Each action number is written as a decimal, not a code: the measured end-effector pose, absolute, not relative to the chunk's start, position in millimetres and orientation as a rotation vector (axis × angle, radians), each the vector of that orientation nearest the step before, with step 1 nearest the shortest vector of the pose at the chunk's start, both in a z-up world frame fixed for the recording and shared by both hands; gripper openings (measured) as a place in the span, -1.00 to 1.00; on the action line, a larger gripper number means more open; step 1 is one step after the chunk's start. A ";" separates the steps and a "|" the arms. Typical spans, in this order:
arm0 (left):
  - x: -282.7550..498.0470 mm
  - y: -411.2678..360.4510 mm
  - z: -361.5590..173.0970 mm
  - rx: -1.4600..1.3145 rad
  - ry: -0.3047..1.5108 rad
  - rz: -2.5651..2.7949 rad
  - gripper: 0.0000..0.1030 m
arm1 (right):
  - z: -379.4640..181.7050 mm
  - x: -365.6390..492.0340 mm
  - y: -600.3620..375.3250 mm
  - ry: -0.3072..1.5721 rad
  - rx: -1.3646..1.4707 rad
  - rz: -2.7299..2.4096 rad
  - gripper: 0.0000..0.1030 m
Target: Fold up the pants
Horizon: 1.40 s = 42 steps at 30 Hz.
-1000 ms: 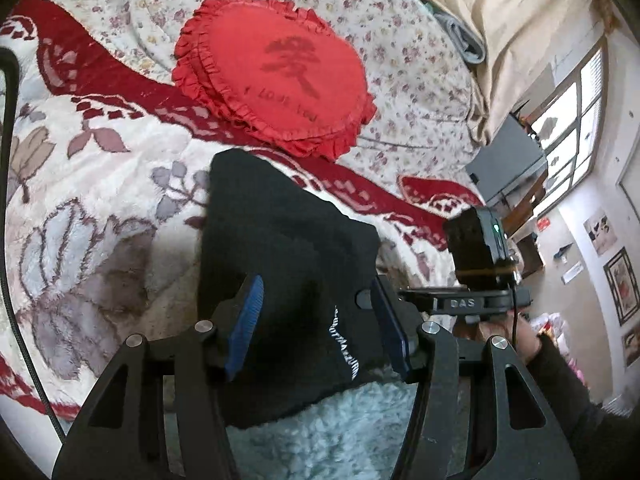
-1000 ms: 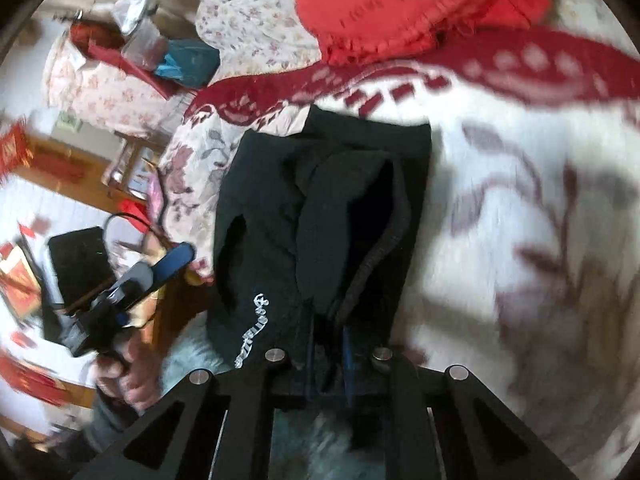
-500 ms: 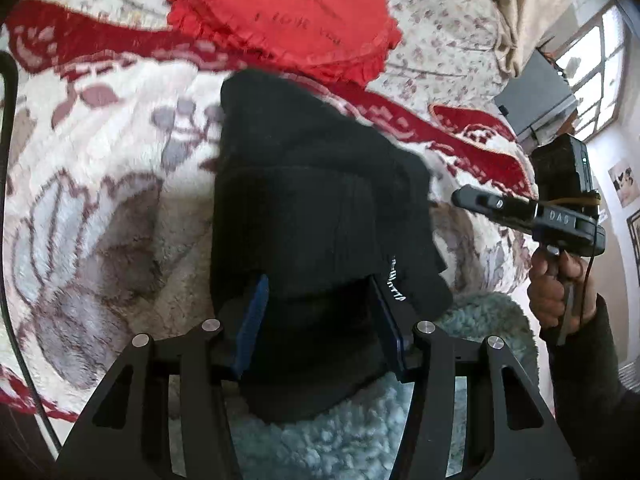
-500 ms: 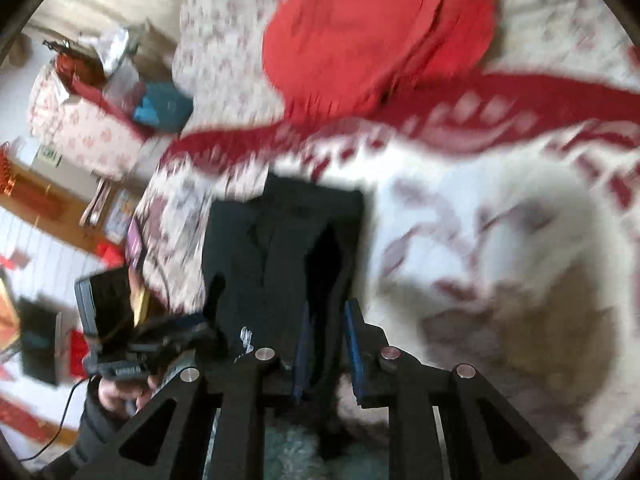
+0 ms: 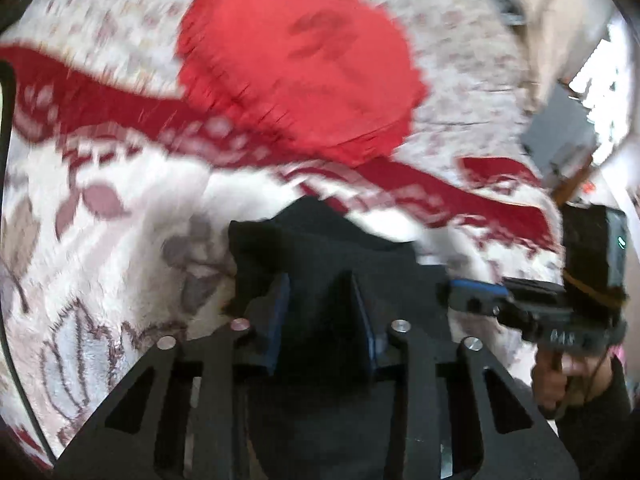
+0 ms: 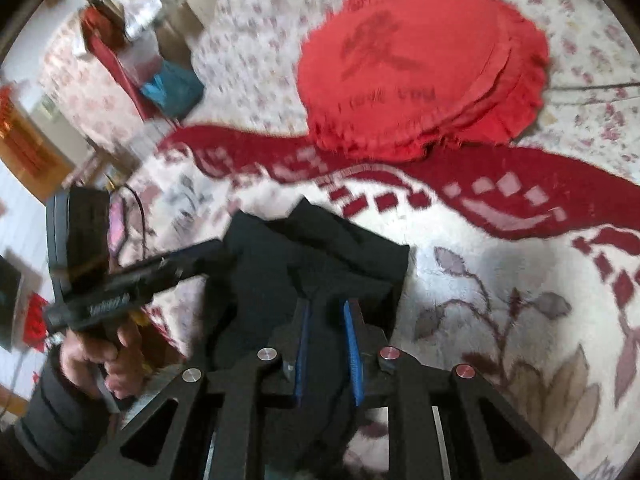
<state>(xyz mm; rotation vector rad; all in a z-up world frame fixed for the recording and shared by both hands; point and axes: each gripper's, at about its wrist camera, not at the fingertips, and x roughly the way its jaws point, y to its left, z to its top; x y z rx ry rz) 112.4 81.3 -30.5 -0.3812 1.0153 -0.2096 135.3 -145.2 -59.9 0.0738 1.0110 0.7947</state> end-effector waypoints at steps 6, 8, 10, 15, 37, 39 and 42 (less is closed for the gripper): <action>114.5 86.1 -52.0 -0.429 1.029 -0.223 -0.43 | -96.3 165.8 -130.9 1.160 0.009 0.777 -0.84; 113.9 86.9 -49.2 -0.430 1.031 -0.224 -0.44 | -97.2 165.0 -132.3 1.150 -0.003 0.794 -0.84; 107.3 87.8 -40.0 -0.447 1.012 -0.233 -0.44 | -95.6 166.6 -139.4 1.153 0.046 0.809 -0.82; 66.4 118.8 -7.2 -0.624 0.874 -0.307 0.07 | -90.0 165.7 -184.9 1.140 0.354 0.849 -0.19; 61.3 115.1 -68.7 -0.765 1.038 -0.395 -0.18 | -118.5 189.1 -168.4 1.141 0.373 1.123 -0.66; 66.8 109.5 -63.3 -0.722 1.044 -0.390 -0.21 | -107.0 184.2 -170.2 1.087 0.321 1.127 -0.69; 87.7 99.2 -53.0 -0.690 1.034 -0.388 -0.23 | -95.4 186.9 -171.4 1.045 0.260 1.092 -0.70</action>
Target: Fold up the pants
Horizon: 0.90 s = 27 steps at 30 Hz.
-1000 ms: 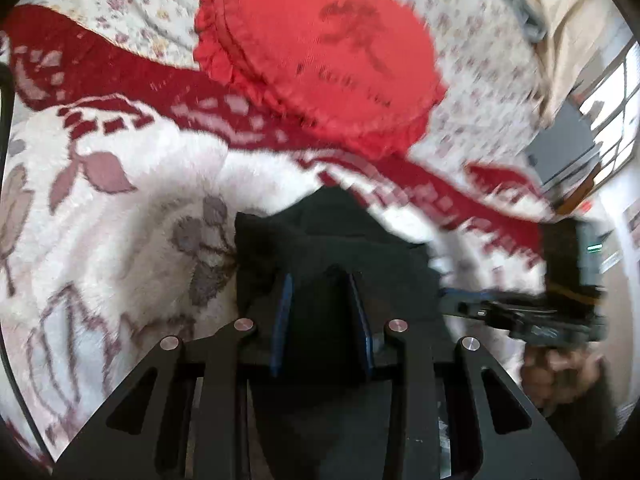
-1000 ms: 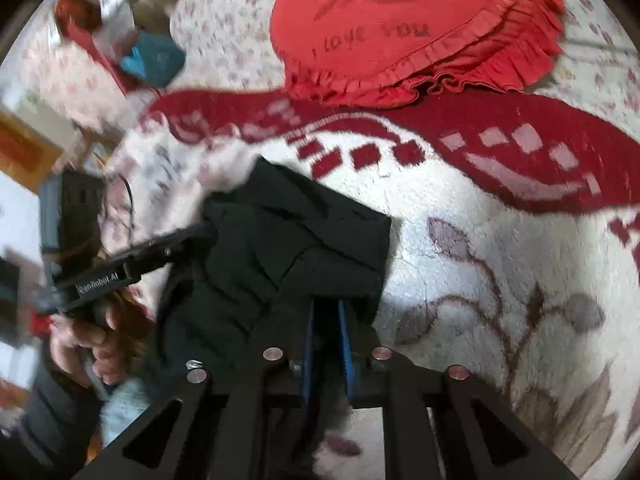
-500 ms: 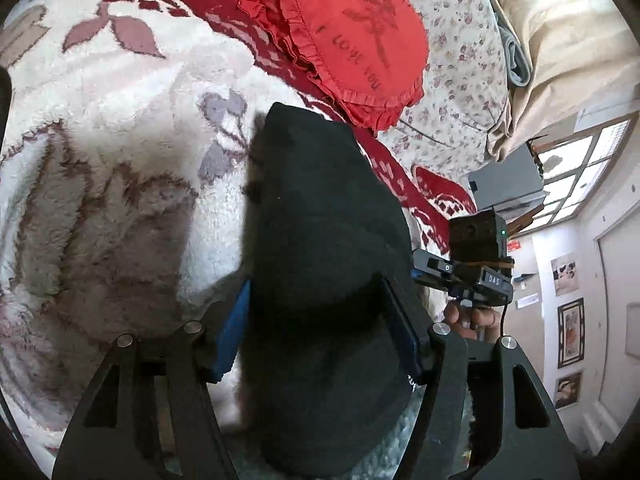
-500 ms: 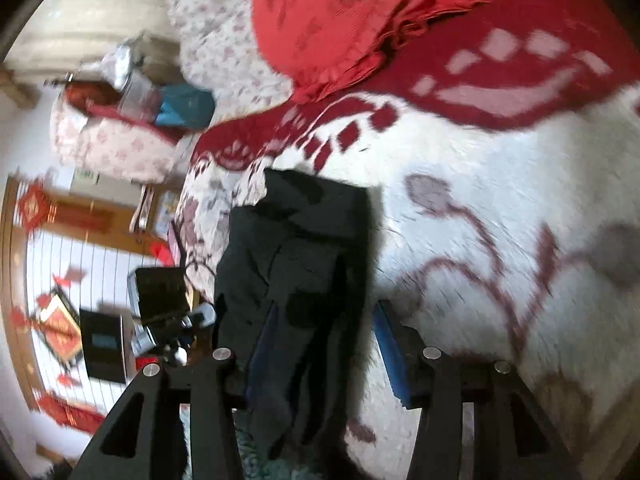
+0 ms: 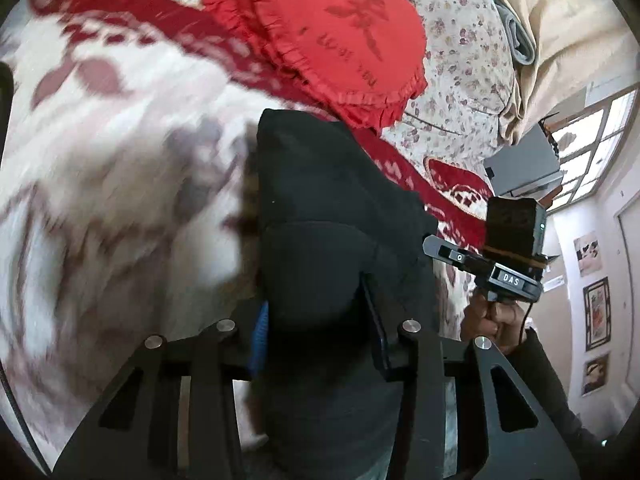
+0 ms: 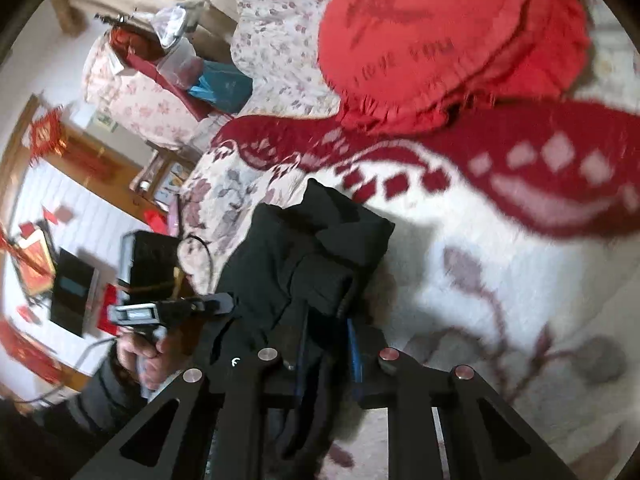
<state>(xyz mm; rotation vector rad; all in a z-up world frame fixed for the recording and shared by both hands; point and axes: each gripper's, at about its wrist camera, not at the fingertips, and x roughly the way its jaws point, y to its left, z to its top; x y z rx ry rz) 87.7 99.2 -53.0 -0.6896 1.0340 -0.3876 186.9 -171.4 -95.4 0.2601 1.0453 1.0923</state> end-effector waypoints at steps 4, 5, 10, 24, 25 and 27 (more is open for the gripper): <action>116.7 84.2 -42.6 -0.666 0.998 -0.373 -0.24 | -80.4 209.3 -185.0 1.005 0.265 1.026 -0.70; 123.9 80.2 -43.1 -0.652 0.993 -0.359 -0.23 | -77.4 214.9 -186.6 0.999 0.259 1.015 -0.70; 126.1 80.2 -53.1 -0.677 1.005 -0.297 -0.09 | -88.6 230.2 -182.7 1.085 0.194 0.872 -0.55; 78.8 30.5 -28.5 -0.241 1.063 -0.554 -0.21 | -49.5 112.3 -145.8 0.895 -0.232 1.025 -0.55; 80.6 30.6 -32.6 -0.254 1.063 -0.554 -0.33 | -61.2 118.8 -140.0 0.940 -0.268 0.970 -0.55; 82.2 34.2 -32.3 -0.295 1.066 -0.531 -0.33 | -81.3 137.3 -138.0 1.027 -0.221 0.885 -0.55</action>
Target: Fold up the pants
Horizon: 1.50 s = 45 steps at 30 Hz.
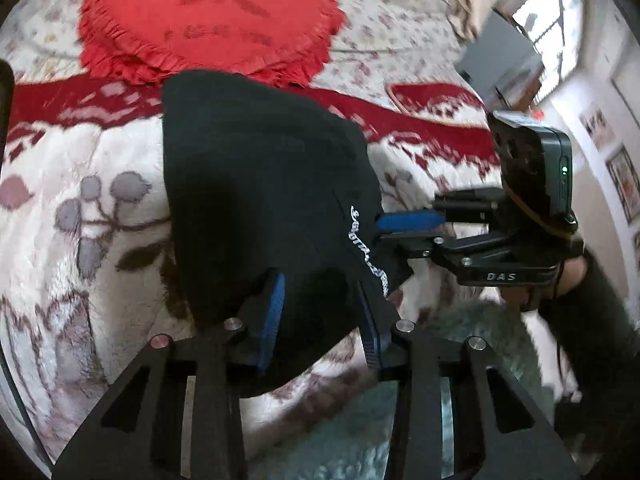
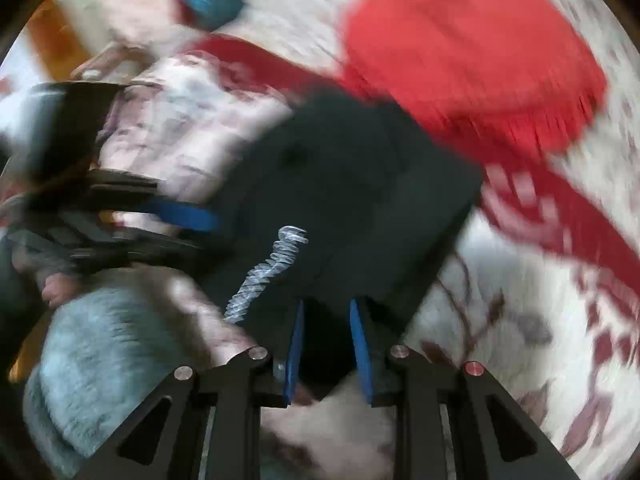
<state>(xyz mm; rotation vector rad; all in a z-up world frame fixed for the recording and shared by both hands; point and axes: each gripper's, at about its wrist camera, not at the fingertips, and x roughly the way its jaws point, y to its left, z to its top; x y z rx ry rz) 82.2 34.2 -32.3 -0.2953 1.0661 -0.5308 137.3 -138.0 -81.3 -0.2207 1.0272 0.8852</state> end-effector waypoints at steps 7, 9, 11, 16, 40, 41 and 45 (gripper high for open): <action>53.3 20.0 6.4 -0.273 0.972 -0.292 0.01 | -38.8 115.6 -154.0 0.965 -0.075 0.752 -0.55; 36.5 13.5 15.7 -0.295 0.913 -0.199 0.44 | -31.5 105.2 -163.9 0.930 0.022 0.723 -0.55; 21.7 6.8 19.4 -0.301 0.869 -0.114 0.49 | -33.6 86.4 -165.7 0.903 0.122 0.677 -0.51; 1.4 -10.8 10.3 -0.153 0.844 0.056 0.53 | -46.4 53.6 -158.8 0.874 0.113 0.553 -0.51; -7.7 -15.4 14.0 -0.083 0.801 0.158 0.59 | -51.5 56.3 -178.8 0.866 0.240 0.587 -0.51; -8.1 -15.0 14.6 -0.086 0.797 0.154 0.63 | -51.5 56.6 -179.0 0.867 0.242 0.588 -0.51; -12.7 -14.5 22.2 -0.078 0.758 0.190 0.99 | -51.4 57.6 -179.8 0.868 0.244 0.591 -0.51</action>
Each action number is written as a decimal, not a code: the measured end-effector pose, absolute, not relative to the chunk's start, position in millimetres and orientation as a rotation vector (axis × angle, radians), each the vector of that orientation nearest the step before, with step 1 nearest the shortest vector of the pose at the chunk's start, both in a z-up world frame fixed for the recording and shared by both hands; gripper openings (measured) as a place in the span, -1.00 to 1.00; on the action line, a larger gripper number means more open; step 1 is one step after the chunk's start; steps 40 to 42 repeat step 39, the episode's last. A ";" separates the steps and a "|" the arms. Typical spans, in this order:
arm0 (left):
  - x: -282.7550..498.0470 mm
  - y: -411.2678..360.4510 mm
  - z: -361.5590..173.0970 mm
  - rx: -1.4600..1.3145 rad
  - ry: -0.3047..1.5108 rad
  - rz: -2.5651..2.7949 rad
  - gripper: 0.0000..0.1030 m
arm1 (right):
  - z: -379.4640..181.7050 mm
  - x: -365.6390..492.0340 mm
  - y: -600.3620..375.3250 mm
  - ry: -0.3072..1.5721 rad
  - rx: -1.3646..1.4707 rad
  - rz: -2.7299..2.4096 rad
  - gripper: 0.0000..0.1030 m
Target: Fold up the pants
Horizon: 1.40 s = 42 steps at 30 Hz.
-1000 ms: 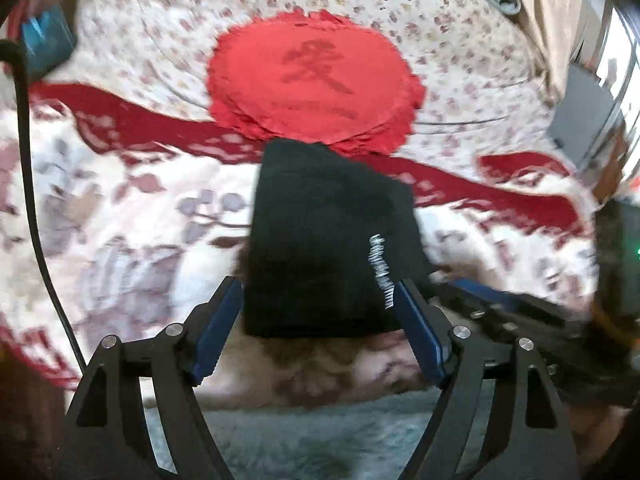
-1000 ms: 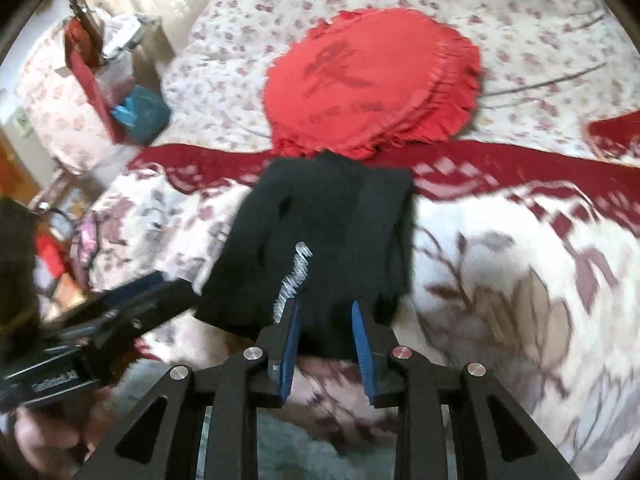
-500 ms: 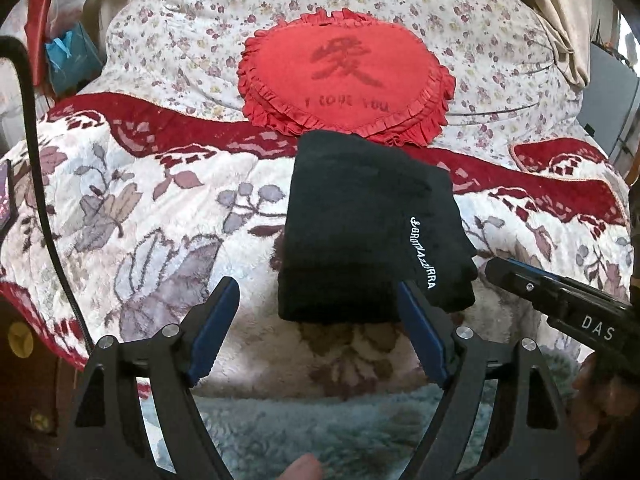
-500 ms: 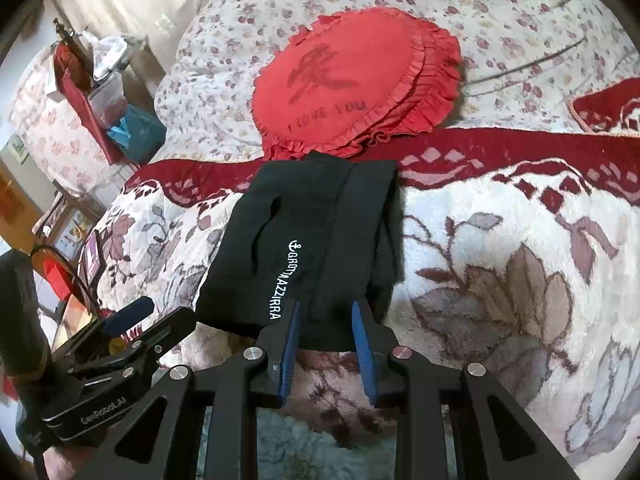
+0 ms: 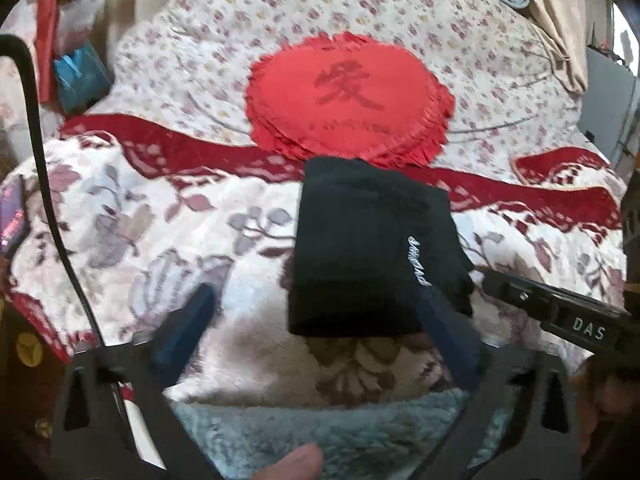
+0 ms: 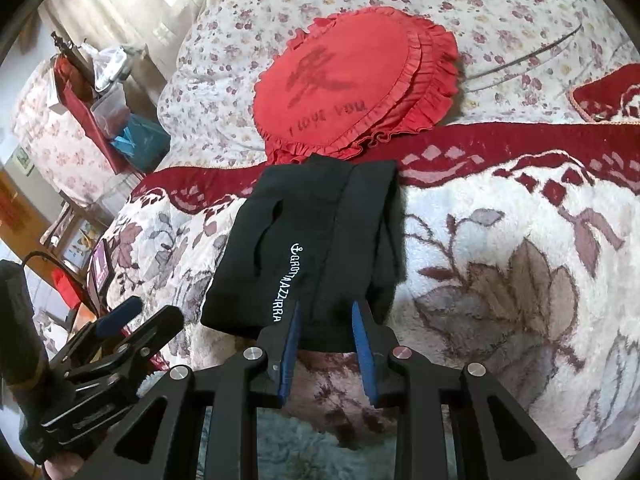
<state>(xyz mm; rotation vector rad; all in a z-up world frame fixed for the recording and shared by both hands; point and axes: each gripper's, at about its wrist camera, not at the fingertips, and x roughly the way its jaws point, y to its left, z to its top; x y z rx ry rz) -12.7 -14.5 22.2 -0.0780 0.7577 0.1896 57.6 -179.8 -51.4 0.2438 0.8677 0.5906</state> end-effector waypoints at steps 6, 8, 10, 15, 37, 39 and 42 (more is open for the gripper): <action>-13.7 -20.8 20.9 -0.055 0.758 0.154 0.99 | -51.8 57.6 -181.4 0.870 0.255 0.590 -0.51; -14.5 -19.3 20.7 -0.084 0.755 0.129 0.99 | -51.9 57.9 -181.6 0.870 0.255 0.590 -0.51; -15.7 -17.2 19.7 -0.122 0.757 0.083 0.99 | -51.5 57.9 -182.8 0.869 0.262 0.591 -0.51; -14.2 -12.3 25.1 -0.188 0.756 -0.018 0.99 | -48.0 59.6 -187.5 0.883 0.266 0.570 -0.51; -0.1 -32.9 4.1 -0.174 0.842 -0.136 0.99 | -63.5 71.2 -186.6 0.962 0.259 0.558 -0.51; 0.7 -27.1 4.2 -0.196 0.844 -0.126 0.99 | -63.5 71.3 -186.3 0.964 0.260 0.560 -0.51; 0.7 -27.1 4.2 -0.196 0.844 -0.126 0.99 | -63.5 71.3 -186.3 0.964 0.260 0.560 -0.51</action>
